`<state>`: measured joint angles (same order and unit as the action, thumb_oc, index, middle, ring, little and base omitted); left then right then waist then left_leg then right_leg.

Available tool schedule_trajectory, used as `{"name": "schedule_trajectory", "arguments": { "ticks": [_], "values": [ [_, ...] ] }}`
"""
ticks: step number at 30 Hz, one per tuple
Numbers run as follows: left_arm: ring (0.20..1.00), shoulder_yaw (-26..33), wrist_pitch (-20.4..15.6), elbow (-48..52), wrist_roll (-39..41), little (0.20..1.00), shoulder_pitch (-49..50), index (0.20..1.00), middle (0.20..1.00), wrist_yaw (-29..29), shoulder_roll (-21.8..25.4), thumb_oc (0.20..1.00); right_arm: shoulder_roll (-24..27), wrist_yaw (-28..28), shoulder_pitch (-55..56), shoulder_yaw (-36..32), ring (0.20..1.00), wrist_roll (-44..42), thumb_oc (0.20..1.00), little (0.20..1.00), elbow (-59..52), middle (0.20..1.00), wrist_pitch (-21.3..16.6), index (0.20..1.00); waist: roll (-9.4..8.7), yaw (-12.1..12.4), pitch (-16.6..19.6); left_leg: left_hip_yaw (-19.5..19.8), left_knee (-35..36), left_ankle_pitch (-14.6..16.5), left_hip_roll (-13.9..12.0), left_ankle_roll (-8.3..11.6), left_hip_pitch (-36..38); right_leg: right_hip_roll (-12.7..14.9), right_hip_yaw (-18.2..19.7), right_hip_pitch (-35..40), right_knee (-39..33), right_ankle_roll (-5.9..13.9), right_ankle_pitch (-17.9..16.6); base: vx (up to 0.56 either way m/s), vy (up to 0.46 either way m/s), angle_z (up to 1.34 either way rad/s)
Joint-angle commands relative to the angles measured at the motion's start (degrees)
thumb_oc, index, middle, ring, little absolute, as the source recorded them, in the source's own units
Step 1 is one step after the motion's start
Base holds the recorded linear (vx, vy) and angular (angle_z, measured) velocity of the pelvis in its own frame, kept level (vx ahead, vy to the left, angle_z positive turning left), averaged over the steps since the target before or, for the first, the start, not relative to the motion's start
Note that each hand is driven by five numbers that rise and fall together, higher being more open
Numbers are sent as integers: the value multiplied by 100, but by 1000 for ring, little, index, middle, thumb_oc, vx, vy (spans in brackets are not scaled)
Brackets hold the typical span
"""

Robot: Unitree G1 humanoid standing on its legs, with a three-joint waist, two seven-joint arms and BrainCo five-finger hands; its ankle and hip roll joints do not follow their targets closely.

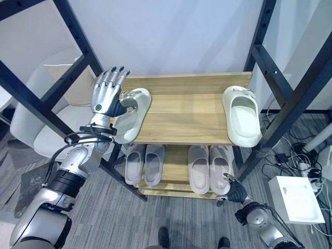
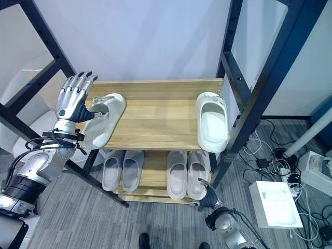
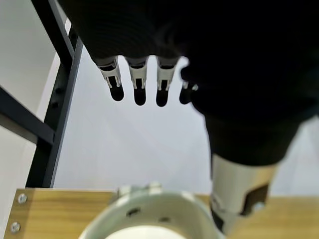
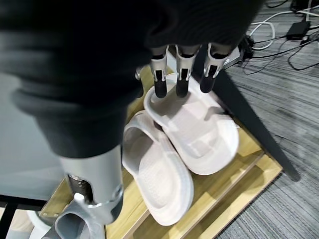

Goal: Arrange the slippers neatly on the shoe rack.

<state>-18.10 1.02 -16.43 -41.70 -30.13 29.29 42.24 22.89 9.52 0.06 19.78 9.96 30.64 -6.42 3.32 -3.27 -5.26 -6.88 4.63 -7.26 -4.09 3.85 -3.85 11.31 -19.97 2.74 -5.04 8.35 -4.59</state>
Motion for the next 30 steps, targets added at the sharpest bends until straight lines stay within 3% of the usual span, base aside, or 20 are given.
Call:
{"name": "schedule_trajectory", "arguments": {
  "ticks": [1, 2, 3, 5, 12, 19, 23, 30],
  "values": [
    [1000, -115, 283, -701, -305, 1000, -1183, 1000, 1000, 124, 187, 1000, 80, 41, -196, 106, 1000, -227, 1000, 1000, -420, 1000, -308, 1000, -120, -60, -177, -52, 37, 607, 38, 123, 519, 41, -57, 82, 4, 250, 111, 0, 0, 0],
    [1000, -150, 347, -824, -365, 1000, -1233, 1000, 1000, 111, 203, 1000, 82, 45, -166, 97, 1000, -238, 1000, 1000, -418, 1000, -315, 1000, -117, -89, -178, -69, 37, 608, 33, 123, 519, 40, -41, 68, 4, 253, 105, 5, 4, -7],
    [856, -242, 391, -991, -401, 856, -1335, 856, 856, 112, 203, 856, 91, 39, -134, 75, 1000, -267, 1000, 1000, -461, 1000, -321, 1000, -116, -112, -182, -92, 37, 610, 33, 122, 512, 34, -8, 45, 4, 256, 103, 4, 6, -10],
    [200, -333, 458, -1235, -438, 200, -1430, 200, 200, 33, 282, 200, 134, 6, -45, 29, 1000, -311, 1000, 1000, -592, 1000, -329, 1000, -108, -165, -187, -131, 37, 616, 29, 121, 506, 29, 30, -3, 4, 265, 90, 6, 10, -14],
    [200, -672, 453, -1746, -381, 200, -1719, 200, 200, -170, 544, 200, 158, -44, 153, -97, 1000, -527, 1000, 1000, -659, 1000, -334, 1000, -85, -267, -205, -270, 37, 631, 25, 111, 504, 21, 203, -122, 4, 286, 48, 6, 7, -17],
    [200, -794, 286, -1101, -537, 200, -1768, 200, 200, -239, 483, 200, 84, -75, 199, -140, 1000, -659, 1000, 1000, -691, 1000, -343, 1000, -46, -276, -188, -258, 37, 638, 18, 118, 549, 14, 187, -64, 4, 270, 88, 4, -4, -4],
    [200, -1057, 152, -554, -759, 200, -1975, 200, 200, -325, 261, 200, 35, -86, 146, -94, 1000, -707, 1000, 1000, -713, 1000, -338, 1000, -27, -306, -189, -256, 37, 636, 0, 124, 566, -1, 190, -47, 4, 261, 106, 0, 0, 0],
    [200, -1501, -25, -485, -653, 200, -2460, 200, 200, -377, -382, 200, 27, -75, 98, -24, 1000, -814, 1000, 1000, -785, 1000, -329, 1000, 53, -494, -191, -354, 37, 624, -24, 125, 577, -31, 289, -112, 4, 256, 102, -1, -3, -1]
  ]
}}
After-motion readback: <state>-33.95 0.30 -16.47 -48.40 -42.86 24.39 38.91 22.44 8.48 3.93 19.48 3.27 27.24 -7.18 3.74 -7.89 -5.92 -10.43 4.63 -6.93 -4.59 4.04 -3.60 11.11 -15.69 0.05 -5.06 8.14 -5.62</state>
